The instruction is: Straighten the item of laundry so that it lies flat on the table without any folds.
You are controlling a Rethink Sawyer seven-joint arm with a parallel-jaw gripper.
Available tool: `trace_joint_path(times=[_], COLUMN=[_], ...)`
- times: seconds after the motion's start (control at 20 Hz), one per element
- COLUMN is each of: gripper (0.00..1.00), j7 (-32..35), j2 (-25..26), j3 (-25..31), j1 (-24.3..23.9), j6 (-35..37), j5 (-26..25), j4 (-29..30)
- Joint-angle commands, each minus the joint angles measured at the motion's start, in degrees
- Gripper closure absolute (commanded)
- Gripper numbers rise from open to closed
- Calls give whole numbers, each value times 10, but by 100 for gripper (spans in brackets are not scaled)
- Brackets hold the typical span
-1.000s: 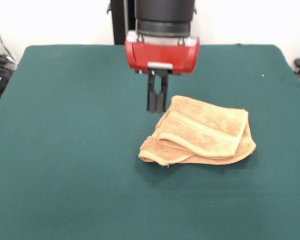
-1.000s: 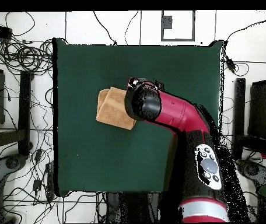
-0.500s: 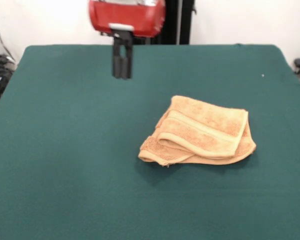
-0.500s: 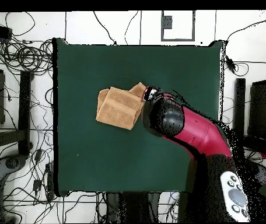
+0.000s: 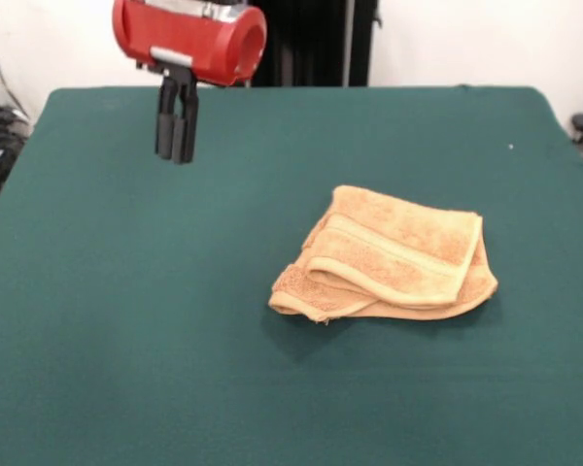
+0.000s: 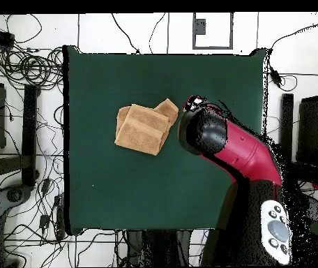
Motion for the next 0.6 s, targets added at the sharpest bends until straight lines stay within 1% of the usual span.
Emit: trace_joint_path(times=[0.05,0.15,0.2,0.25,0.35,0.45,0.6], gripper=[100,100,100,100,100,100,100], j7=[187,253,283,294,301,298,290], j2=[51,75,88,98,116,123,123], j3=[31,-21,-33,-35,-25,-27,-10], j1=[17,66,80,85,81,82,72], j6=[64,78,83,80,71,66,76], j5=[72,94,111,122,143,151,160], j4=[-8,-31,-37,-41,-48,-55,-59])
